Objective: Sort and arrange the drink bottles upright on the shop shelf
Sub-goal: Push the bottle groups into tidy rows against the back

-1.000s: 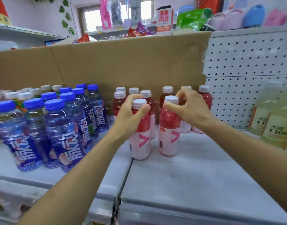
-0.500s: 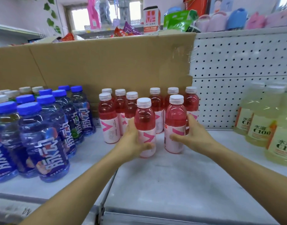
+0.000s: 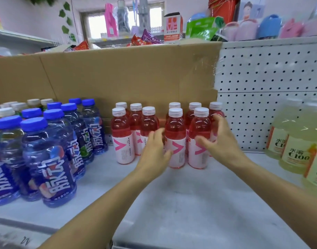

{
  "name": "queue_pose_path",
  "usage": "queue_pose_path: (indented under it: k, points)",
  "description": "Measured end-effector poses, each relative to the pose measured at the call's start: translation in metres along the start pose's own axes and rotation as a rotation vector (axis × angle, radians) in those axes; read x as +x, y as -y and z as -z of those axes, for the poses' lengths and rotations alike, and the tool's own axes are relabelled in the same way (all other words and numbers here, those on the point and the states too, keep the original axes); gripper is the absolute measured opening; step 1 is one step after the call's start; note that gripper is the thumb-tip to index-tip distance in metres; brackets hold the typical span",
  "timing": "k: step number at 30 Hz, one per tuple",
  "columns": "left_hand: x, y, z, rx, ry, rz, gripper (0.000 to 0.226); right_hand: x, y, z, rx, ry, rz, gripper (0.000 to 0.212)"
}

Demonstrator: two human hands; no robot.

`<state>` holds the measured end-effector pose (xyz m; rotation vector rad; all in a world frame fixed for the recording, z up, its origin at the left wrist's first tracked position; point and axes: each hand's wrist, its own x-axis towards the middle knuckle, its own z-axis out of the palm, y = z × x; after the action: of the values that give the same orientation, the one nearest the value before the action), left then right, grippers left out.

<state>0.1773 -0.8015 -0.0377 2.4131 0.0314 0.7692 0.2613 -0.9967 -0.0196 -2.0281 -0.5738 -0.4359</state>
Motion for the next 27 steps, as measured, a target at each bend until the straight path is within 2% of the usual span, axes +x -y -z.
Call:
queue_pose_path:
  k: [2, 3, 5, 7, 9, 12, 15, 19, 23, 27]
  points:
    - [0.003, 0.005, 0.023, 0.121, -0.271, -0.134, 0.059, -0.001, 0.025, 0.001, -0.058, -0.230, 0.252, 0.065]
    - [0.008, 0.009, 0.036, 0.155, -0.411, -0.147, 0.057, 0.001, 0.041, -0.001, -0.096, -0.281, 0.392, 0.058]
    - [0.025, 0.020, 0.062, 0.104, -0.569, -0.028, 0.061, 0.010, 0.071, -0.010, -0.198, -0.236, 0.615, 0.051]
    - [0.045, 0.034, 0.082, -0.024, -0.530, 0.179, 0.068, 0.026, 0.099, -0.026, -0.340, -0.086, 0.699, 0.048]
    - [0.057, 0.047, 0.094, -0.160, -0.380, 0.324, 0.066, 0.043, 0.121, -0.046, -0.491, 0.068, 0.650, 0.045]
    - [0.059, 0.060, 0.099, -0.297, -0.248, 0.327, 0.048, 0.066, 0.137, -0.074, -0.702, 0.325, 0.486, 0.033]
    - [0.055, 0.066, 0.103, -0.291, -0.209, 0.264, 0.040, 0.078, 0.145, -0.083, -0.659, 0.501, 0.404, 0.029]
    - [0.041, 0.064, 0.106, -0.272, -0.203, 0.195, 0.037, 0.074, 0.153, -0.076, -0.463, 0.567, 0.442, 0.032]
    - [0.021, 0.053, 0.111, -0.249, -0.149, 0.138, 0.038, 0.051, 0.146, -0.057, -0.414, 0.498, 0.472, 0.030]
    - [0.005, 0.036, 0.113, -0.280, -0.087, 0.079, 0.030, 0.029, 0.127, -0.013, -0.286, 0.459, 0.333, 0.027]
